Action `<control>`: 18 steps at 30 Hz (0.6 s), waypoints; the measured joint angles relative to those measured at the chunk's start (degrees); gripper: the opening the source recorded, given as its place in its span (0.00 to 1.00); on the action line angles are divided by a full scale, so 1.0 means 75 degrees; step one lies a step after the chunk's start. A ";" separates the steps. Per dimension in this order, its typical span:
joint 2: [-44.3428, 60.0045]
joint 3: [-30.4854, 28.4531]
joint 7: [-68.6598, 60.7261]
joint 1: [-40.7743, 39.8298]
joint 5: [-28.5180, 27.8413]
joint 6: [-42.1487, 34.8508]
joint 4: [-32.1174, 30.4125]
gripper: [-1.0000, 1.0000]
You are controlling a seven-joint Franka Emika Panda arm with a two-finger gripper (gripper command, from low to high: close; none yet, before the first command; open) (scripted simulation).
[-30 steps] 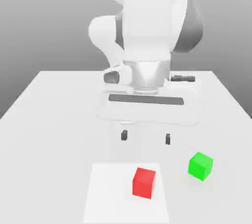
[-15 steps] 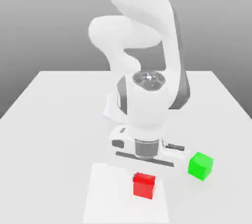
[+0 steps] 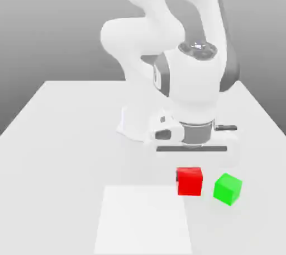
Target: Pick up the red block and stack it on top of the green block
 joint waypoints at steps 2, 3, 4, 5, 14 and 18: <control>-0.0134 0.0076 -0.0634 0.0311 0.0073 -0.0089 -0.0039 0.00; -0.0200 0.0113 -0.0942 0.0455 0.0097 -0.0133 -0.0058 0.00; -0.0263 0.0154 -0.1246 0.0598 0.0115 -0.0176 -0.0078 0.00; -0.0326 0.0192 -0.1545 0.0741 0.0126 -0.0218 -0.0098 0.00; -0.0252 0.0518 -0.3298 0.1490 -0.0236 -0.0074 -0.0206 0.00; 0.0654 0.0370 -0.2866 0.1511 -0.0887 0.0763 -0.0169 0.00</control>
